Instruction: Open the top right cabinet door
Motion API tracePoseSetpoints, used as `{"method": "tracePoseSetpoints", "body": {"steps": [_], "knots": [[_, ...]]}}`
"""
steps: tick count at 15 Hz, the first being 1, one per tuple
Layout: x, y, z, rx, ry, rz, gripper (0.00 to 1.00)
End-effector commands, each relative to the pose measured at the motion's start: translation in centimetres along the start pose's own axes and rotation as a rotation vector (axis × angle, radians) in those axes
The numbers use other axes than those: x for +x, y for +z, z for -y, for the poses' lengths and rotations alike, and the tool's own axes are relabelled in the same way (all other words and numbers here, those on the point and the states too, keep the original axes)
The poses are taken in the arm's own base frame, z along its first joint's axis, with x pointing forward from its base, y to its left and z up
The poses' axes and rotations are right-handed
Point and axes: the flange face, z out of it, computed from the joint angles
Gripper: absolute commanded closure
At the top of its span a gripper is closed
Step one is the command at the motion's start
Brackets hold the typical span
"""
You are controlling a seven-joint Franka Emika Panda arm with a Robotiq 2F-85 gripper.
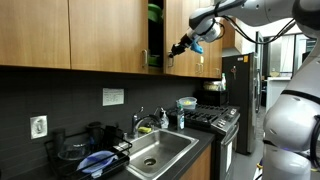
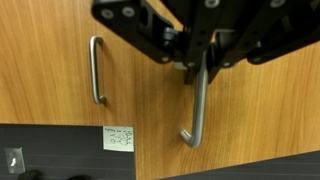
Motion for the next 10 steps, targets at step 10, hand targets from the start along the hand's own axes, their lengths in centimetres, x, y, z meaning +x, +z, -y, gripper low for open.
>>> {"method": "tracePoseSetpoints", "body": {"steps": [10], "knots": [[-8.3,-3.7,-2.8,0.033,0.024,0.043,0.97]]}}
